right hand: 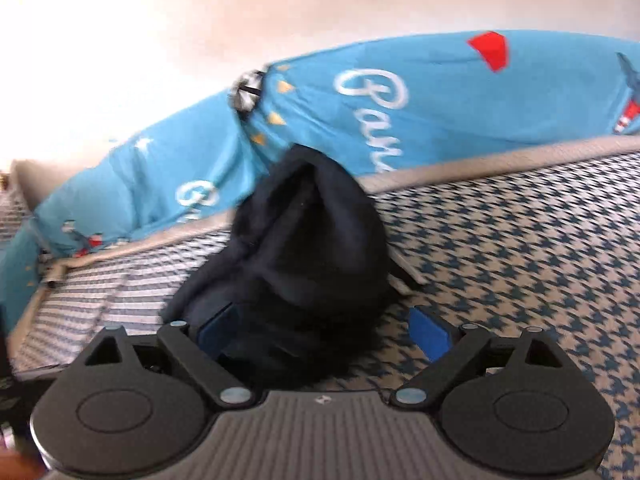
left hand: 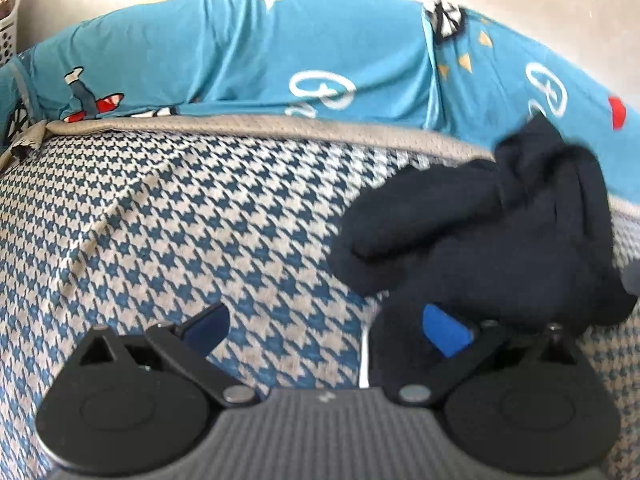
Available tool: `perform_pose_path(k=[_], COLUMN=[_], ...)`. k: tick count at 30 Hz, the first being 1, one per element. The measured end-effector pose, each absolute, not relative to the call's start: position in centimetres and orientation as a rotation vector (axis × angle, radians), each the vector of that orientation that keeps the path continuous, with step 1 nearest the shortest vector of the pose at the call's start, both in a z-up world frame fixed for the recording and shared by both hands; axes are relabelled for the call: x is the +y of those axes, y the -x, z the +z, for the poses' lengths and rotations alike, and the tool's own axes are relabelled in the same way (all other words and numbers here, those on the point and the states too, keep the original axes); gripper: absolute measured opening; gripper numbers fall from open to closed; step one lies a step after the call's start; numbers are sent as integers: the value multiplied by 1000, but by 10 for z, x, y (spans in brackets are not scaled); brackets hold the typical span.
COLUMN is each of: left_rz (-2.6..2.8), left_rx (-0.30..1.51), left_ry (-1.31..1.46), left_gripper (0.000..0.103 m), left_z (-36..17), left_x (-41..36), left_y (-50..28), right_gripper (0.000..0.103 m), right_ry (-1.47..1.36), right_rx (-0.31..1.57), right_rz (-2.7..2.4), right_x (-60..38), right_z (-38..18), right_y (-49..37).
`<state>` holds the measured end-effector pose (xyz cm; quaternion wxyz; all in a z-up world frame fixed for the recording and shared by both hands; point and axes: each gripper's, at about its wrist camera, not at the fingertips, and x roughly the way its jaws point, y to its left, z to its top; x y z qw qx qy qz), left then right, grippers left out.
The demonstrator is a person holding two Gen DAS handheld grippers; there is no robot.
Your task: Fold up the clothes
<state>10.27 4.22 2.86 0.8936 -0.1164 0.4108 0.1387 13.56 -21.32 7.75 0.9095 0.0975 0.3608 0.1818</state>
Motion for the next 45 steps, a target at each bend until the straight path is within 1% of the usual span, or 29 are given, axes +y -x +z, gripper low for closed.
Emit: perform_pose_path(k=[5, 9, 16, 17, 18, 19, 21, 22, 23, 24, 25, 29, 33, 35, 40, 42, 45], left_rz=[285, 258, 209, 207, 207, 208, 210, 211, 210, 210, 210, 204, 191, 184, 168, 165, 159], left_rx=[803, 823, 868, 874, 878, 880, 880, 879, 877, 875, 873, 872, 879, 883, 894, 893, 892], left_ry=[251, 231, 219, 219, 216, 213, 209, 208, 207, 205, 204, 198, 191, 187, 178, 172, 158], left_gripper=[103, 103, 103, 103, 103, 103, 103, 103, 103, 103, 103, 103, 103, 103, 103, 103, 103], left_z=[38, 34, 24, 22, 22, 22, 22, 23, 23, 24, 24, 25, 24, 24, 21, 20, 20], left_x=[44, 38, 29, 28, 28, 27, 27, 27, 26, 26, 26, 25, 22, 20, 15, 13, 10], left_y=[-104, -108, -108, -108, -109, -109, -108, -108, -108, -107, -107, -106, -106, -107, -107, -107, -106], right_gripper=[93, 93, 93, 87, 79, 74, 45, 40, 32, 21, 18, 15, 15, 12, 12, 14, 14], right_ry=[-209, -217, -195, -196, -194, -183, -174, -208, -244, -291, -334, -445, -481, -483, -509, -518, -481], right_rx=[678, 738, 775, 781, 787, 792, 803, 802, 800, 796, 790, 739, 677, 663, 691, 689, 674], right_rz=[381, 316, 293, 292, 289, 279, 240, 226, 214, 209, 203, 185, 144, 88, -45, -25, 4], right_x=[-219, -213, -193, -192, -191, -191, -195, -202, -209, -218, -225, -248, -265, -274, -300, -304, -302], right_z=[90, 71, 43, 40, 38, 37, 35, 35, 35, 36, 37, 50, 66, 73, 74, 75, 81], right_y=[-134, -155, -182, -183, -184, -184, -185, -186, -187, -187, -188, -185, -180, -177, -175, -174, -177])
